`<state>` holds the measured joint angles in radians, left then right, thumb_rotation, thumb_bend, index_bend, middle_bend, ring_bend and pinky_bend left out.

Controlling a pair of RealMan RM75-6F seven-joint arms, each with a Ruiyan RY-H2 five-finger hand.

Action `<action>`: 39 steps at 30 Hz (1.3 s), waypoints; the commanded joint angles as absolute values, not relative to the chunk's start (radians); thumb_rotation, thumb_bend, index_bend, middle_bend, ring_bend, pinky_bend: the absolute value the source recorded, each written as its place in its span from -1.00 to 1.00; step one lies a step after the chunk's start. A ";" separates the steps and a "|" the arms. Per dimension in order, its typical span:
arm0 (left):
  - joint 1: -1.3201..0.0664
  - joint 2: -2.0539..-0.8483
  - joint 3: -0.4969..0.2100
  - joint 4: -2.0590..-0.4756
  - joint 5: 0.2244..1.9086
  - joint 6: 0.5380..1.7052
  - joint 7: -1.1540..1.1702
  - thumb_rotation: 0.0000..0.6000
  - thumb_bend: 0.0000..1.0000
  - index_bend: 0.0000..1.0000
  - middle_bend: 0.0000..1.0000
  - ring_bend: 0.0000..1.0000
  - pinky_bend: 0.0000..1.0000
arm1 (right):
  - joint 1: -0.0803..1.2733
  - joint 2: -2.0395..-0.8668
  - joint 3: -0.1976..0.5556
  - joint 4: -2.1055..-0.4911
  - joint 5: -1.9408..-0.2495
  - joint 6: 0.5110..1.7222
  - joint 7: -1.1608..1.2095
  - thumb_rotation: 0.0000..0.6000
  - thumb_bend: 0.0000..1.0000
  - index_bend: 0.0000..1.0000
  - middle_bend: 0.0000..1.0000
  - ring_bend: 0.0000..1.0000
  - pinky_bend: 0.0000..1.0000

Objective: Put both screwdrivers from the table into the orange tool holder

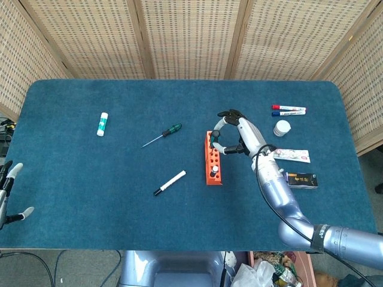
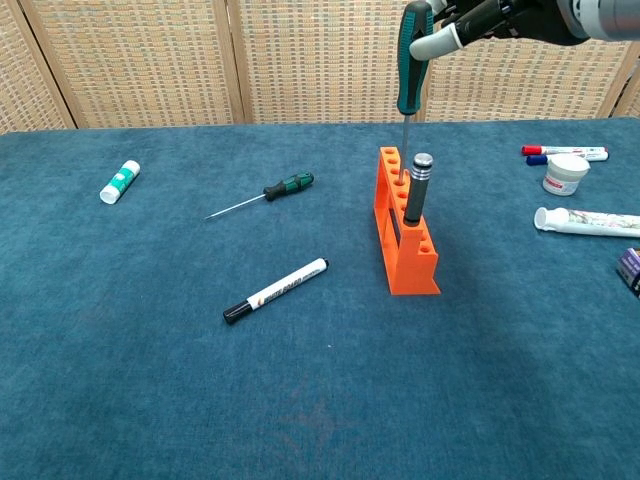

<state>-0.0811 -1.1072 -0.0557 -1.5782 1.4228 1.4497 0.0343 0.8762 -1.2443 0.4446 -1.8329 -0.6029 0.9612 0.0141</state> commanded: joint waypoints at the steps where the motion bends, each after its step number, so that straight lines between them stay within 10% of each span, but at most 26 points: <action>1: -0.082 -1.107 -0.055 -1.579 1.423 1.448 0.036 1.00 -1.00 -1.00 -1.00 -1.00 -1.00 | 0.876 -1.245 0.440 -1.829 -0.604 0.959 0.010 1.00 -0.22 0.29 -0.64 -1.00 -0.92; 39: -0.088 -1.112 -0.058 -1.574 1.408 1.434 0.041 1.00 -1.00 -1.00 -1.00 -1.00 -1.00 | 0.914 -1.375 0.375 -1.666 -0.588 0.921 -0.060 1.00 -0.22 0.29 -0.64 -1.00 -0.92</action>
